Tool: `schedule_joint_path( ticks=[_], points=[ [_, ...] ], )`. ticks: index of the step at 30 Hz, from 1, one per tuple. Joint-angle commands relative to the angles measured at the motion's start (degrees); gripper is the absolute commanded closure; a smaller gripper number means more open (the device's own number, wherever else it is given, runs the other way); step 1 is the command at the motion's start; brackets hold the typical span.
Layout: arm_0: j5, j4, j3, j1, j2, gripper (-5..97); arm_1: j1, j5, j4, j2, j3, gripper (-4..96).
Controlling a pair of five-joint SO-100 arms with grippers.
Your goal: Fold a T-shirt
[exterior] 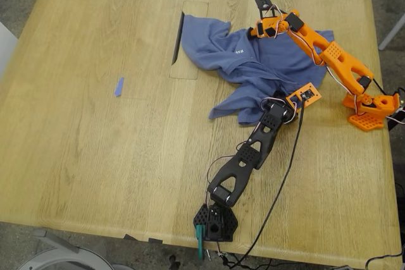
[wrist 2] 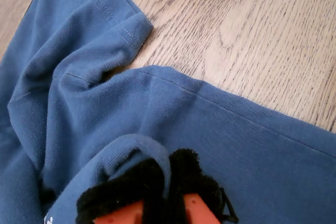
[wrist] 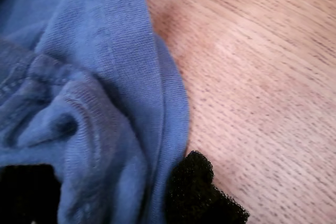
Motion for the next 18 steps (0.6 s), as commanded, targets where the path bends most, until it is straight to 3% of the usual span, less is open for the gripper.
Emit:
schedule_joint_path(
  ticks=[1, 18],
  points=[
    [0.26, 1.14, -2.02, -6.33, -1.41, 60, -0.7, 0.18, 0.0, 6.15, -2.81, 91.5],
    [3.43, -4.22, -1.85, -10.81, -2.99, 85, -1.23, 0.26, 1.85, 8.35, -2.81, 91.5]
  ],
)
